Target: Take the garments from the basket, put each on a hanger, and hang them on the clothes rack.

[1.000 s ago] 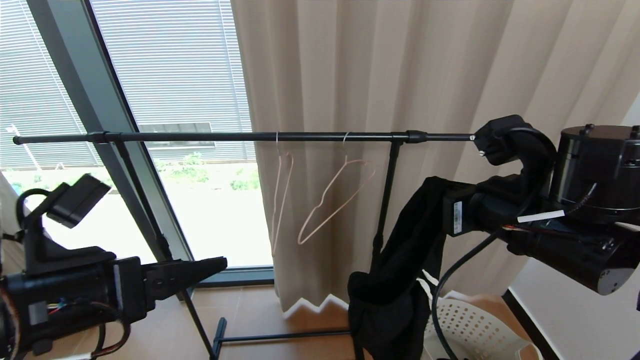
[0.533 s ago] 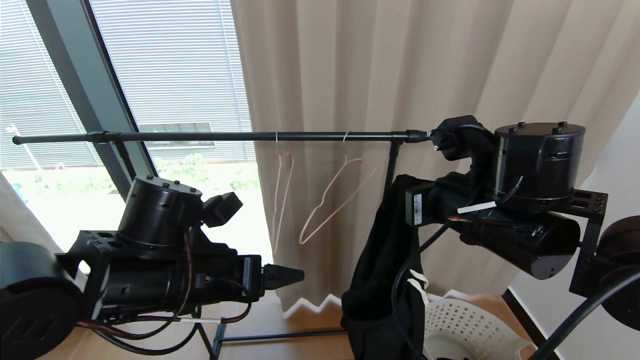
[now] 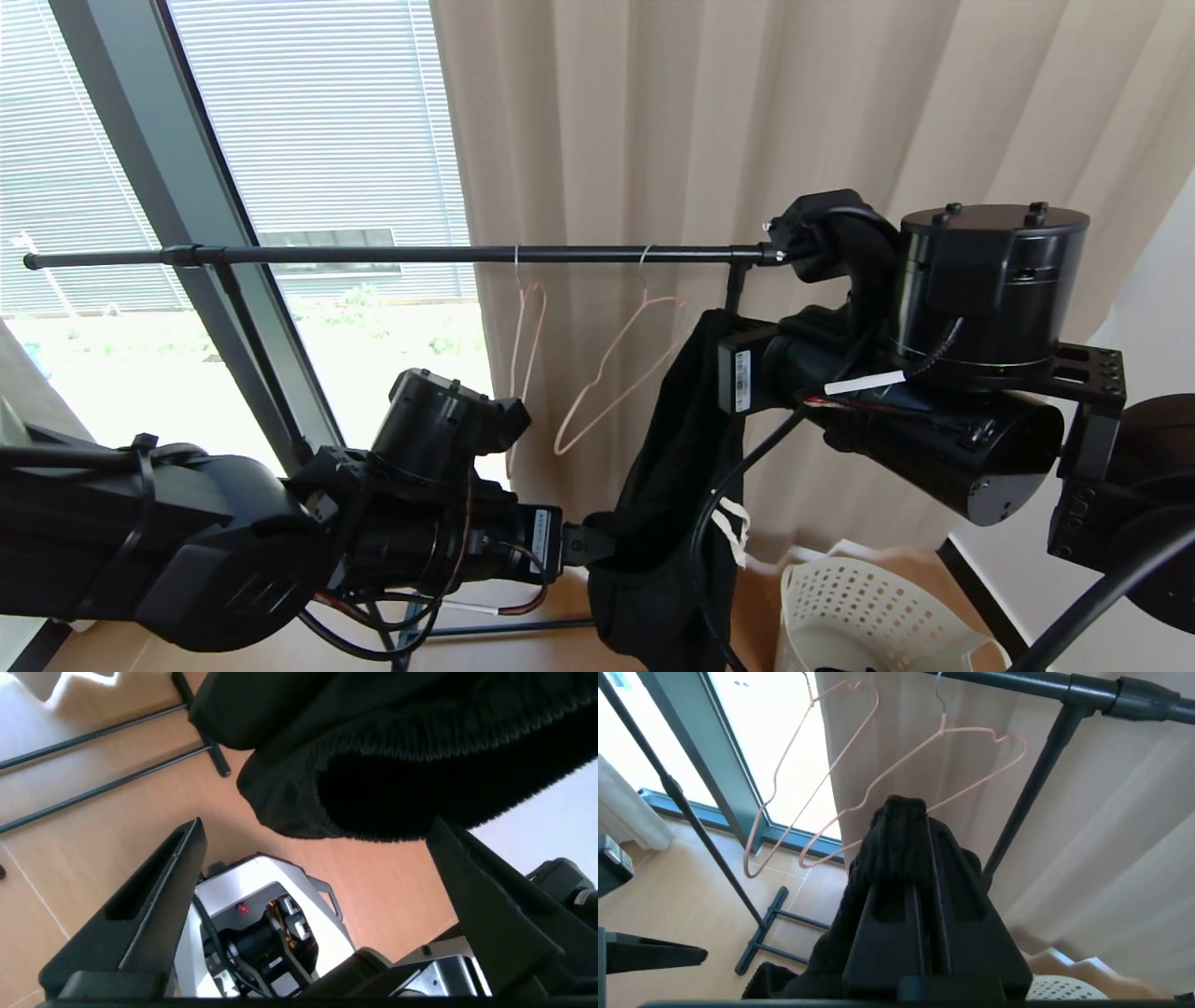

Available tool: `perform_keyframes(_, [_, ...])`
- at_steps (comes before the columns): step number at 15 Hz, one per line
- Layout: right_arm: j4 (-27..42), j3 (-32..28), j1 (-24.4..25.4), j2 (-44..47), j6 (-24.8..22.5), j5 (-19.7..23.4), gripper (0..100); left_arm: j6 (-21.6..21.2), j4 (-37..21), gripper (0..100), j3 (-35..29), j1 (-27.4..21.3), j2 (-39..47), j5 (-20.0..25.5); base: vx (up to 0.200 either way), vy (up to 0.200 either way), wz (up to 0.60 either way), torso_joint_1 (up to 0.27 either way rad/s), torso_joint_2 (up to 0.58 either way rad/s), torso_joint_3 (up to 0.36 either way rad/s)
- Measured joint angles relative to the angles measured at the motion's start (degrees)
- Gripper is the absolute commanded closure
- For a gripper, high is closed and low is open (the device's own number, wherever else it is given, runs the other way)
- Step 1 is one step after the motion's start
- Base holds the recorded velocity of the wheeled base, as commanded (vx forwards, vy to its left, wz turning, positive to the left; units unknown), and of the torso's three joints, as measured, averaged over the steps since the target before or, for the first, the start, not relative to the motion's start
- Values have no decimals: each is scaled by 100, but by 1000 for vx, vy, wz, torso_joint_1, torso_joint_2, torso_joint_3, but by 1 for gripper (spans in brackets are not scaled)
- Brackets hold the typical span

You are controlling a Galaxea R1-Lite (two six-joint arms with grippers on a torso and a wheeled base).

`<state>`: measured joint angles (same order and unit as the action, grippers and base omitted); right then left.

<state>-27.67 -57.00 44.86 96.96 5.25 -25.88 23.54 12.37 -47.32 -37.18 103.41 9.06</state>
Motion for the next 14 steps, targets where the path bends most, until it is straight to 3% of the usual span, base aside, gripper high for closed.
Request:
perform_keyframes(8, [15,-156,108,-173,84,-15,100,-1,232,0,-41,-187,406,-215,0,0,0,0,0,0])
perform_keyframes(9, [26,-118,108,-243,108,-15,100,-1,224,100,-46,-245,446,-260,0,0,0,0,0,0])
perform_keyframes(14, [26,265,-138,-645,418,-12,100,-11,221,100,-52,-496,463,-707,0,0,0,0,0,0])
